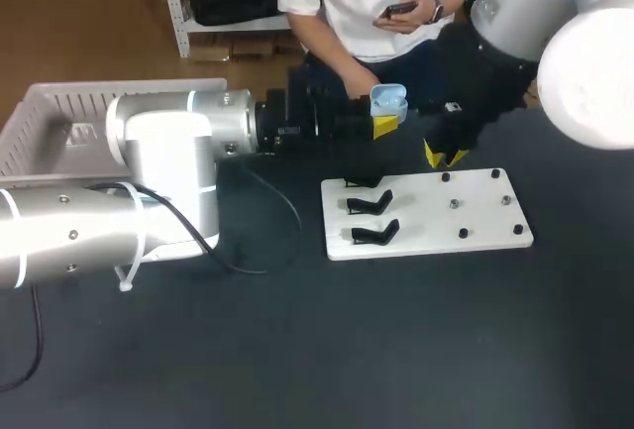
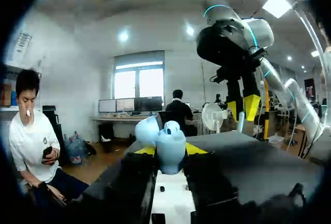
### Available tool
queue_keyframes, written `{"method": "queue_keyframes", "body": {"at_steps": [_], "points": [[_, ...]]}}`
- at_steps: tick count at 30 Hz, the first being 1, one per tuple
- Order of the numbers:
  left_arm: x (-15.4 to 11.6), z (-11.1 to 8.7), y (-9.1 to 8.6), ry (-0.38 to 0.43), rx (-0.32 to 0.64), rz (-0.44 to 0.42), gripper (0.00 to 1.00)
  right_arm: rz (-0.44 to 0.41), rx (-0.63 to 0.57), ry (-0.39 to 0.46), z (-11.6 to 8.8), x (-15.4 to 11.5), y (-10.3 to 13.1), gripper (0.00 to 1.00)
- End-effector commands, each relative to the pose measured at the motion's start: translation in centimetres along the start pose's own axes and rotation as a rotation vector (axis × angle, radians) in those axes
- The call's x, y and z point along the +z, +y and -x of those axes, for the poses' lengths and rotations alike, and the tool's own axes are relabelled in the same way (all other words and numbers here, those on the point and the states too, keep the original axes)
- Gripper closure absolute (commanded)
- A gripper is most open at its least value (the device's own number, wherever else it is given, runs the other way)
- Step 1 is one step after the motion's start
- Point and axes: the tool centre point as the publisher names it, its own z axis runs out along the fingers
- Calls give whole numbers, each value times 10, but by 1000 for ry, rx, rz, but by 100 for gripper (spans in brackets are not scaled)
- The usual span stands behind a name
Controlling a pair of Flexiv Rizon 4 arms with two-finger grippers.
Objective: Pick up each earbud case from the left stands, insert the matching earbuds, close the lid, and place the case in the box.
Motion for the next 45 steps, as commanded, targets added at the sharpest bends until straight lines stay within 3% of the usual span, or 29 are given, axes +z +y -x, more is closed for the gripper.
{"method": "queue_keyframes", "body": {"at_steps": [1, 7, 14, 20, 25, 45], "points": [[0, -1, -2, -5, 6, 6, 100, -44, -151, 31, -3, -23, 24, 100], [0, -1, -2, -5, 6, 6, 100, -57, -271, 71, 15, -30, 53, 100], [0, -1, -2, -5, 6, 6, 100, -50, -337, 54, 42, -34, 65, 100], [0, -1, -2, -5, 6, 6, 100, -64, -237, 28, 76, -30, 64, 100], [0, -1, -2, -5, 6, 6, 100, -70, -160, 18, 92, -28, 58, 100], [0, -1, -2, -5, 6, 6, 100, -70, -115, -13, 100, -20, 50, 100]]}}
